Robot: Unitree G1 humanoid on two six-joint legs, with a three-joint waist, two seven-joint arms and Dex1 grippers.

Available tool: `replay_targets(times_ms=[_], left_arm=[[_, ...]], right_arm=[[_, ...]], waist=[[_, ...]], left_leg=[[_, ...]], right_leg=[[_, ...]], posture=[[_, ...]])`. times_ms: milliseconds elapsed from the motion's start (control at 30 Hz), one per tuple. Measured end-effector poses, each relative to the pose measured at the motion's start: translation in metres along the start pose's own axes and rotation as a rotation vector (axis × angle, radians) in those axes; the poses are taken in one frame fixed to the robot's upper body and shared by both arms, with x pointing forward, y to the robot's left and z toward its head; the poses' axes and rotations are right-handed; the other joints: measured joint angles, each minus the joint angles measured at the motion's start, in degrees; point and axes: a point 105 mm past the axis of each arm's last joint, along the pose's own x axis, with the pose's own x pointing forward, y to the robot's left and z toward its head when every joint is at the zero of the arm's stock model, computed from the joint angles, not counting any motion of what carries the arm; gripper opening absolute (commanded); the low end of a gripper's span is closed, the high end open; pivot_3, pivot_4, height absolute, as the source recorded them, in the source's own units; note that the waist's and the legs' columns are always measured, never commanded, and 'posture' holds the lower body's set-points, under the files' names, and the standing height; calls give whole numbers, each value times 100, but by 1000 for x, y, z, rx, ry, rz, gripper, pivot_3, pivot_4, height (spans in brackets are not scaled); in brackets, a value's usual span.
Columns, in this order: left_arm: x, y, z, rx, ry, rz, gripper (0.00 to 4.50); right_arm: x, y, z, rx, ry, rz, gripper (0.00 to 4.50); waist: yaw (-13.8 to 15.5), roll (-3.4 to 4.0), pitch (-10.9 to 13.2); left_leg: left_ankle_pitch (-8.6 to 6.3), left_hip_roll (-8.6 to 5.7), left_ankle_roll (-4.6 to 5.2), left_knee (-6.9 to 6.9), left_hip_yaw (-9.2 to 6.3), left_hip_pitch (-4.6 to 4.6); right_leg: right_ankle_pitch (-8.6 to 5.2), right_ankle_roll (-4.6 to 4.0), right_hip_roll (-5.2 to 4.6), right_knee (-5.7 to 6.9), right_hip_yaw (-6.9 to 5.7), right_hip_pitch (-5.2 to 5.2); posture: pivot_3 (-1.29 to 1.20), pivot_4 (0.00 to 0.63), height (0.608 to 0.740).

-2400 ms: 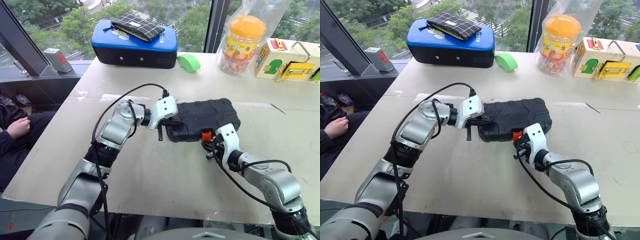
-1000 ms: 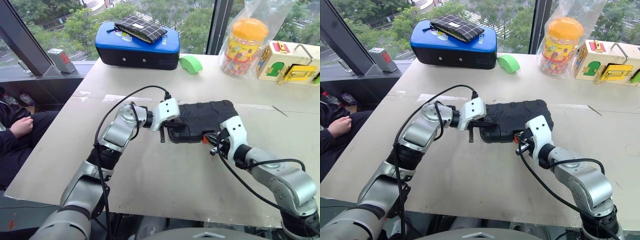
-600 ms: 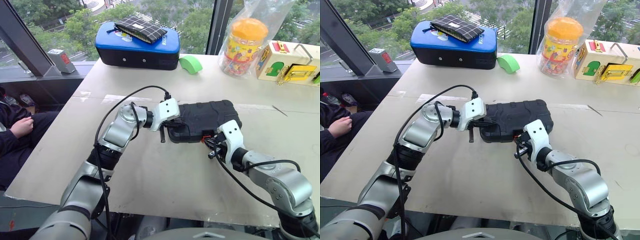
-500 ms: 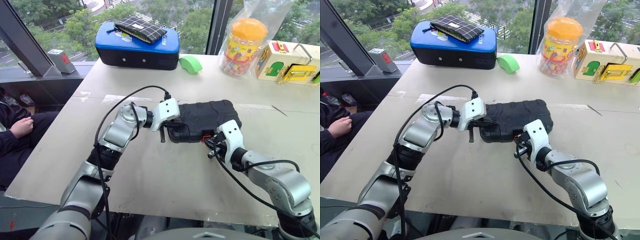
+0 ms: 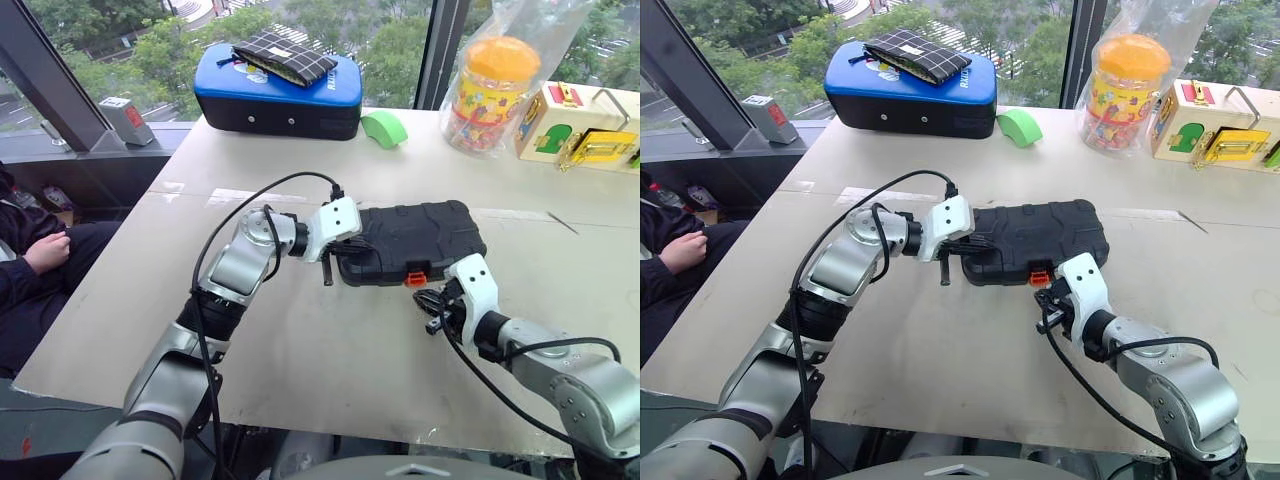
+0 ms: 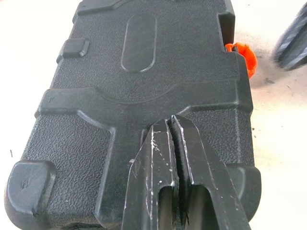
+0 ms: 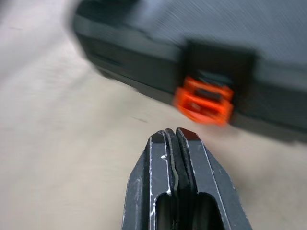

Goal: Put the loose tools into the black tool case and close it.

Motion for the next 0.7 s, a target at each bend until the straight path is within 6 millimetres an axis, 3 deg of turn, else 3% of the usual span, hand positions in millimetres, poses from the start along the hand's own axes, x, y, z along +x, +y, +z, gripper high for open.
replay_targets(times_ms=[300, 700], left_arm=[[0, 2, 2, 8, 1, 3, 57], [1, 2, 0, 12, 9, 3, 57]], right_arm=[[17, -3, 2, 43, -38, -66, 0], [17, 5, 4, 249, -119, -19, 0]], waist=[[-2, 3, 2], [-5, 14, 10]], left_leg=[[0, -3, 0, 0, 0, -1], [1, -3, -1, 2, 0, 0]], right_leg=[[0, 0, -2, 0, 1, 0], [1, 0, -1, 4, 4, -1]], posture=[[0, 150, 740], [0, 150, 740]])
